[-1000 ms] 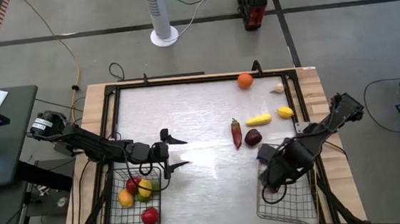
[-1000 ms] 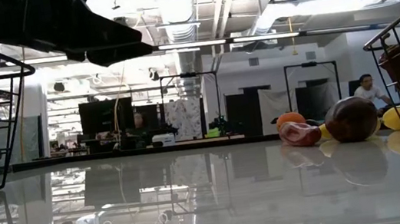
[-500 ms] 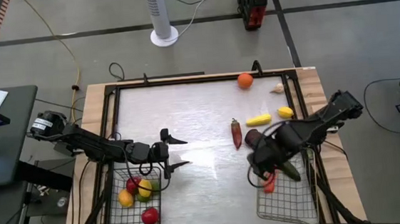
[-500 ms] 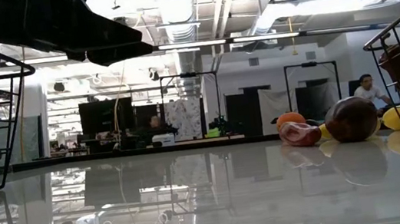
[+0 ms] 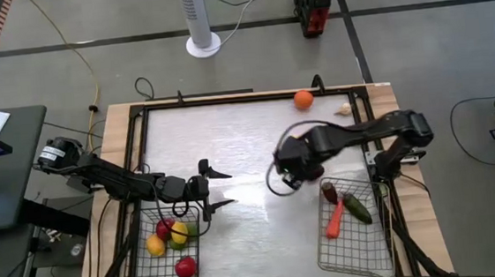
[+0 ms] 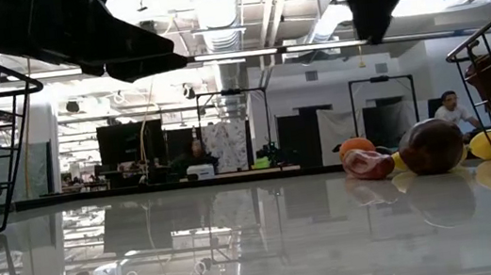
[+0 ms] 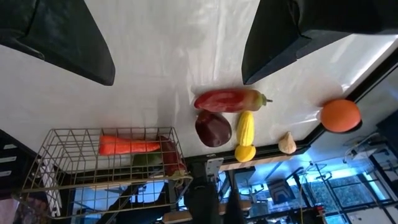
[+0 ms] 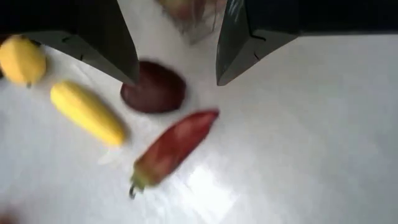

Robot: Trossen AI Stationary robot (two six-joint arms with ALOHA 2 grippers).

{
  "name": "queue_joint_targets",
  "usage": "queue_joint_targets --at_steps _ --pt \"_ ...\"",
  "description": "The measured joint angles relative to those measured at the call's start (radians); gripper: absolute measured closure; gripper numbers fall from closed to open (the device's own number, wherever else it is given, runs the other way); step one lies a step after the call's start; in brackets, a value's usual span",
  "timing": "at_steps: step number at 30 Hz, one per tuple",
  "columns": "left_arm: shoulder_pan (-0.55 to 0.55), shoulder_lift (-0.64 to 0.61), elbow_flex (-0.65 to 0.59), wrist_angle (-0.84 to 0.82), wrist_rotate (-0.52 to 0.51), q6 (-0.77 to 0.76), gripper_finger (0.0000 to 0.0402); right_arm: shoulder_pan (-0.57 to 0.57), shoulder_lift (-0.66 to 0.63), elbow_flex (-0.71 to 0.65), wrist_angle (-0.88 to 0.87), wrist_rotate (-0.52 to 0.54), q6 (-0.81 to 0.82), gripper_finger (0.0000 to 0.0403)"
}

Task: Sort produce into baskets
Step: Put the red chili pepper into the gold wire basket

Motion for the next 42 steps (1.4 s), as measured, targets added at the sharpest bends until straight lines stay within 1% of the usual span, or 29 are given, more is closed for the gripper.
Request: queue_joint_targets --at_steps 7,10,13,17,24,29,32,39,42 --pt "0.0 0.0 0.0 -0.001 0.005 -0.025 0.006 -0.192 0.108 0.0 0.081 0.016 -0.191 0.0164" --pt "0.0 0.0 0.0 -0.004 0.005 -0.031 0.006 -0.253 0.144 0.0 0.149 0.063 -0.275 0.0164" --pt "0.0 0.0 0.0 -0.004 0.003 -0.047 0.006 -0.287 0.168 0.0 0.233 0.096 -0.341 0.0164" --pt "0.0 0.0 0.0 -0.009 0.0 -0.076 0.006 -0.325 0.185 0.0 0.32 0.104 -0.396 0.0164" --pt "0.0 0.0 0.0 -0.038 0.002 -0.13 0.006 -0.392 0.2 -0.002 0.328 0.12 -0.419 0.0164" --pt "0.0 0.0 0.0 -0.068 0.002 -0.153 0.006 -0.415 0.199 -0.004 0.345 0.121 -0.442 0.0164" --pt "0.0 0.0 0.0 -0.078 0.003 -0.168 0.006 -0.427 0.191 -0.058 0.413 0.121 -0.457 0.0164" --pt "-0.008 0.0 0.0 -0.093 0.003 -0.177 0.006 -0.447 0.146 -0.291 0.615 0.119 -0.441 0.0164" --pt "-0.008 0.0 0.0 -0.088 -0.01 -0.158 0.006 -0.451 0.134 -0.327 0.637 0.116 -0.421 0.0164"
